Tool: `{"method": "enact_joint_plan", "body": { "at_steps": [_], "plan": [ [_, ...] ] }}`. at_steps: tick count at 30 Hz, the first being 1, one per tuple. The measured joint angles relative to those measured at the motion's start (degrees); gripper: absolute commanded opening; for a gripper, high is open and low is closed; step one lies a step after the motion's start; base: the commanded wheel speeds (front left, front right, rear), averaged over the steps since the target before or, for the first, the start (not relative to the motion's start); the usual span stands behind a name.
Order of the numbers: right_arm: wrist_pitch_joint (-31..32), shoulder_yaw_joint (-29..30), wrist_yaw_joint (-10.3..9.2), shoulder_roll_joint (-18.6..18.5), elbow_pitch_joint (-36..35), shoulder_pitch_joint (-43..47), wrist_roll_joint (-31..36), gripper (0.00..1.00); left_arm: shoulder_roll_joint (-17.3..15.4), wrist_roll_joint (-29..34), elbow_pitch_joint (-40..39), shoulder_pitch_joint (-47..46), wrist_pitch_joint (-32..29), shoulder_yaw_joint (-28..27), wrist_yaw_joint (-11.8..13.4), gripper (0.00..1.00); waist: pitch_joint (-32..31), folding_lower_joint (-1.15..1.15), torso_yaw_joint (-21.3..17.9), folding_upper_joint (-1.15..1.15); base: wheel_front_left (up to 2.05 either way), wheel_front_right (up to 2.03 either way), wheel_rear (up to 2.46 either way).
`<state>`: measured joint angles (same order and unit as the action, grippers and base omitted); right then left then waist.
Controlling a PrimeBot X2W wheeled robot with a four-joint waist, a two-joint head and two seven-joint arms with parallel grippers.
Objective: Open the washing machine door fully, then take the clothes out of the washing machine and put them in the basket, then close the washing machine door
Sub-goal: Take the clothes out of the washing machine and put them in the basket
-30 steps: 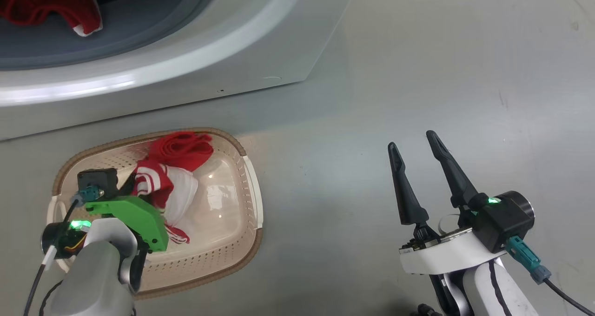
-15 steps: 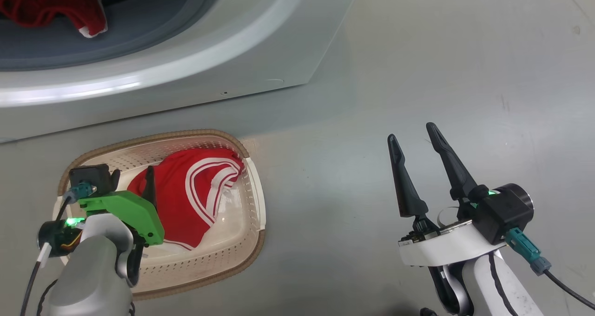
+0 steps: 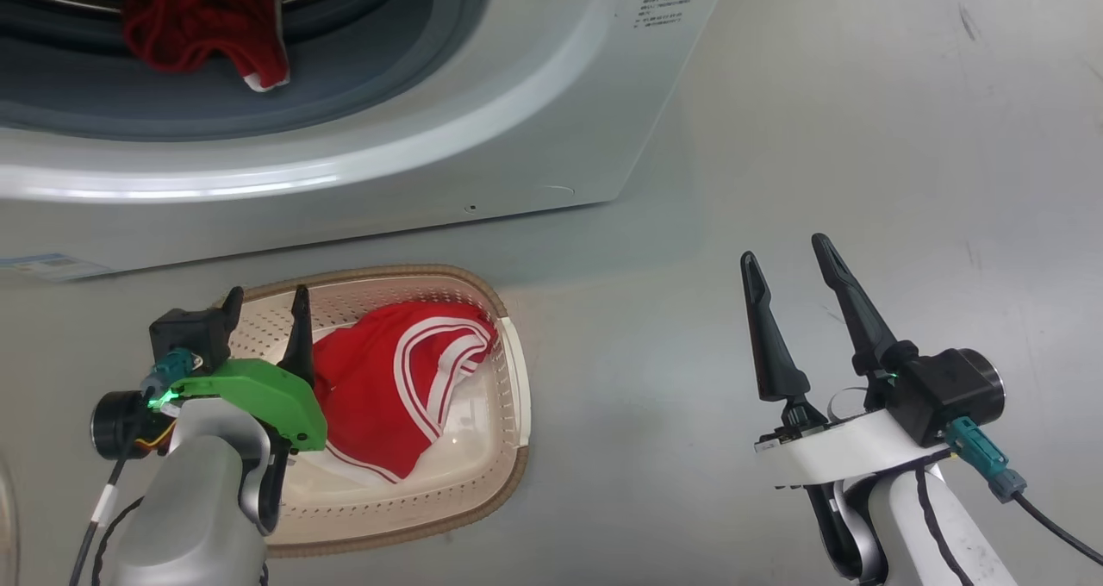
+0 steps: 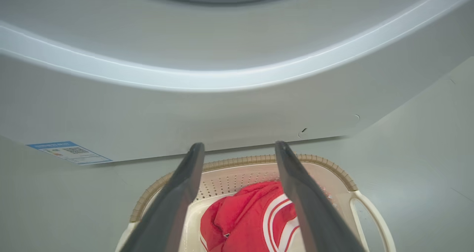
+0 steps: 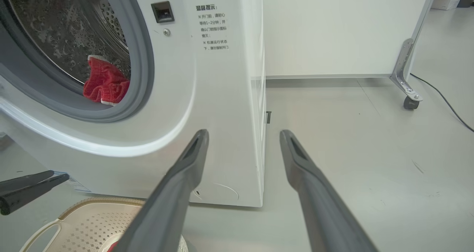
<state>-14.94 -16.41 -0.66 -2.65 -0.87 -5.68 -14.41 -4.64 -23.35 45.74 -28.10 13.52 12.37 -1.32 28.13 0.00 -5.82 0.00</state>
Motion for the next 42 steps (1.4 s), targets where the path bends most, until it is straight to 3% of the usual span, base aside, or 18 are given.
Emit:
{"method": "enact_joint_plan", "body": {
  "at_steps": [12, 21, 31, 42],
  "plan": [
    [0.0, 2.9, 0.01, -0.8, 2.1, 2.7, 0.5, 1.0, 1.0, 1.8, -7.6, 3.6, 0.9, 0.4, 0.0, 1.0, -7.0, 0.0, 4.4, 0.0, 0.0, 0.0, 0.0],
    [0.0, 3.9, 0.01, -0.6, 3.0, 6.9, 0.5, 1.0, 1.1, 4.2, -20.5, 9.0, 0.9, -1.5, 1.1, 1.0, -13.8, 0.0, 7.0, 0.0, 0.0, 0.0, 0.0],
    [0.0, 4.8, -0.09, -0.3, 2.9, 11.7, 0.4, 1.0, 1.1, 5.4, -26.4, 18.4, 0.9, -0.9, 2.6, 1.0, -20.3, 0.0, 8.3, 0.0, 0.0, 0.0, 0.0],
    [0.0, 6.3, -1.59, 0.0, 1.7, 16.0, 0.4, 1.0, 1.1, 7.3, -30.3, 27.1, 0.9, 1.0, 3.4, 1.0, -25.4, 0.0, 9.0, 0.0, 0.0, 0.0, 0.0]
  ]
}}
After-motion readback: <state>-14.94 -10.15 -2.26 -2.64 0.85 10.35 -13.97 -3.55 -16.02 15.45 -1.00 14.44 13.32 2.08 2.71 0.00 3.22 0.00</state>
